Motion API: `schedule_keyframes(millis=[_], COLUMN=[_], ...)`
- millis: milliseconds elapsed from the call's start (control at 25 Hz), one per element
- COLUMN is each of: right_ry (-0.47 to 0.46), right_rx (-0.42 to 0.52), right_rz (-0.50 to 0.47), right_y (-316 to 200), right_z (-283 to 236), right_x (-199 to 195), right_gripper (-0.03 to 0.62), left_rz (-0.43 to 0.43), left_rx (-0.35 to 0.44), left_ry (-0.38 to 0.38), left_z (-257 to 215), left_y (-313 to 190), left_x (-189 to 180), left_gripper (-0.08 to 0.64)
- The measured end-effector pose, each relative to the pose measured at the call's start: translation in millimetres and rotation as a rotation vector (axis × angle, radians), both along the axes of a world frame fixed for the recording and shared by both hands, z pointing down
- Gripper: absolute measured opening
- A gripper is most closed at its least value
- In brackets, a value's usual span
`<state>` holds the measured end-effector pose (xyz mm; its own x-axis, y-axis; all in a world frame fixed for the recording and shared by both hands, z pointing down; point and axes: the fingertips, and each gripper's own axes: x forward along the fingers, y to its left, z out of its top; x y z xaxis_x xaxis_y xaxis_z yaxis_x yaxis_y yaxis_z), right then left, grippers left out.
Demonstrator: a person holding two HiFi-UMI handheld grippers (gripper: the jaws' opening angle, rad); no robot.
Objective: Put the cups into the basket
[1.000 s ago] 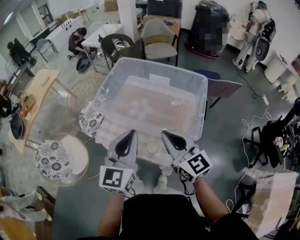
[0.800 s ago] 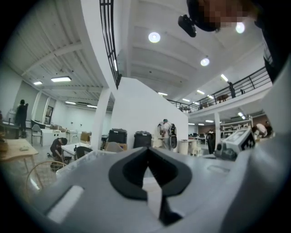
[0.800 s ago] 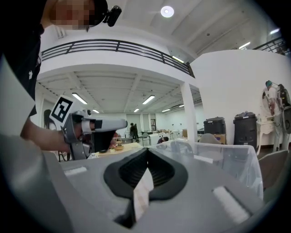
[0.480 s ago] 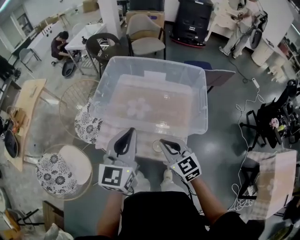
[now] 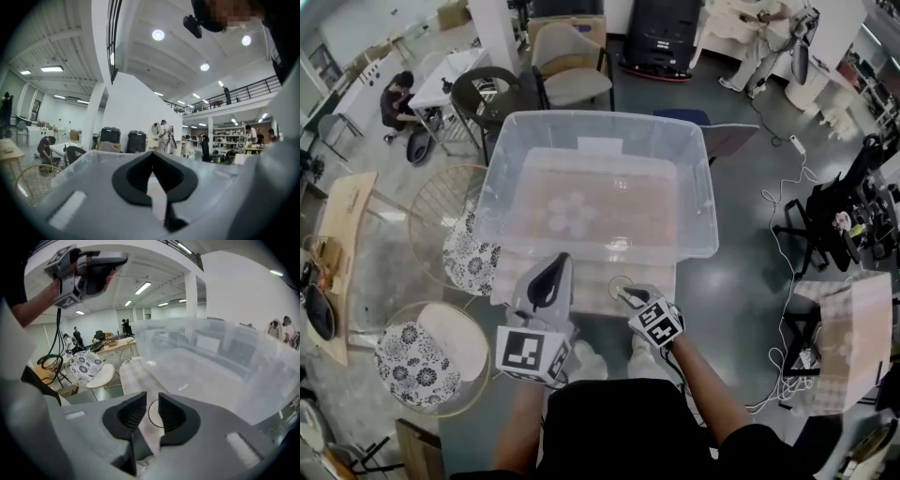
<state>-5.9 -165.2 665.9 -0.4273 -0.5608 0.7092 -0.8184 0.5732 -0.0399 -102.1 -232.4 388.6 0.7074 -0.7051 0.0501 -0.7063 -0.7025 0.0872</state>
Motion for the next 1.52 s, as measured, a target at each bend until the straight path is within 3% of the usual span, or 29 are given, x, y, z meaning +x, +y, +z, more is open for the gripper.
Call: schedule_keyframes(millis=[160, 360, 680, 800, 960, 1120, 1520], right_ry=[0.097, 0.275, 0.476, 0.515, 0.512, 0.435, 0.302], right_rx=[-0.093, -0.153, -0.242, -0.258, -0.283, -0.318, -0.294], right_rz=[-0.066, -0.187, -0.341, -0.364, -0.369, -0.329, -0.25], right_y=[1.5, -0.1, -2.3, -1.5, 1.0, 0.9, 1.8], right_z=[38.1, 74.2, 111.9, 118.3, 122.6, 119.3, 107.1], right_x=[-8.3, -17.3, -21.0, -19.7, -23.2, -23.9, -12.4], right_gripper=[0.143, 0.169, 0.166, 0.11, 0.069, 0.052, 0.037], left_rz=[0.013, 0.018, -0.002, -0.009, -0.025, -0.024, -0.027], left_rx=[-0.008, -0.018, -0.024, -0.032, -0.036, -0.045, -0.059], left_ry=[0.001, -0.007, -0.021, -0.028, -0.03, -0.03, -0.027], left_z=[3.7, 9.8, 14.3, 15.9, 15.9, 17.1, 22.8], left_y=[-5.5, -9.2, -16.3, -17.7, -21.4, -24.5, -29.8], left_x=[-2.8, -7.8, -15.7, -17.9, -21.8, -21.6, -14.2], left_gripper=[0.006, 0.006, 0.006, 0.006, 0.006, 0.006, 0.006])
